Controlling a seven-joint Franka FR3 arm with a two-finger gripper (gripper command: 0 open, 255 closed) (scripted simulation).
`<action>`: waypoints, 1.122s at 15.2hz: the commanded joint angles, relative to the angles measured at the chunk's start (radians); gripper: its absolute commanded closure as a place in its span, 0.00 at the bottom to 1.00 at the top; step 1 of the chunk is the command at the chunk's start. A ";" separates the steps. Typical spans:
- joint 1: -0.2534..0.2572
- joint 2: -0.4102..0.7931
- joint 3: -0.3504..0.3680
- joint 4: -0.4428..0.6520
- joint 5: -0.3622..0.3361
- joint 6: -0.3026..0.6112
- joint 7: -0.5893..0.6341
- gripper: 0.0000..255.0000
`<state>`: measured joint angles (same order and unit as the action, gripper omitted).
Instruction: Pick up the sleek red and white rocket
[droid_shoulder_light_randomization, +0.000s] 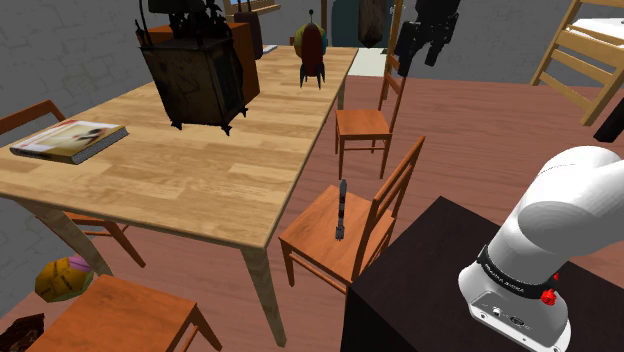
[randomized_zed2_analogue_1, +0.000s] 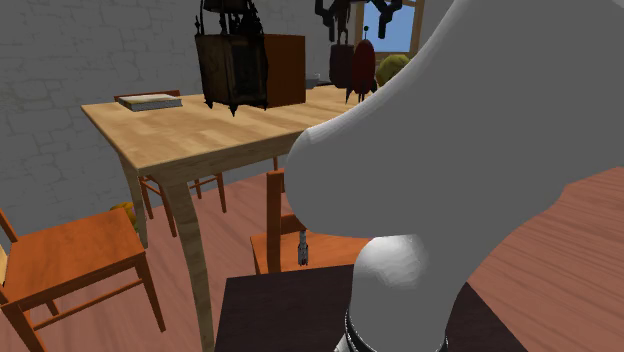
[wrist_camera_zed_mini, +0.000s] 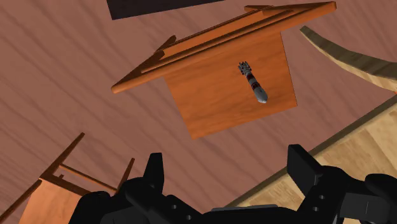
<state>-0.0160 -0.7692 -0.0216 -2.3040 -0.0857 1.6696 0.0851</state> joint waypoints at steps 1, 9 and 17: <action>0.000 0.000 0.000 0.000 0.000 0.000 0.000 0.00; 0.050 0.098 -0.011 -0.180 0.019 0.265 -0.060 0.00; 0.105 0.286 -0.019 -0.287 0.043 0.546 -0.128 0.00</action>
<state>0.0817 -0.5085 -0.0407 -2.5720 -0.0462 2.1725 -0.0347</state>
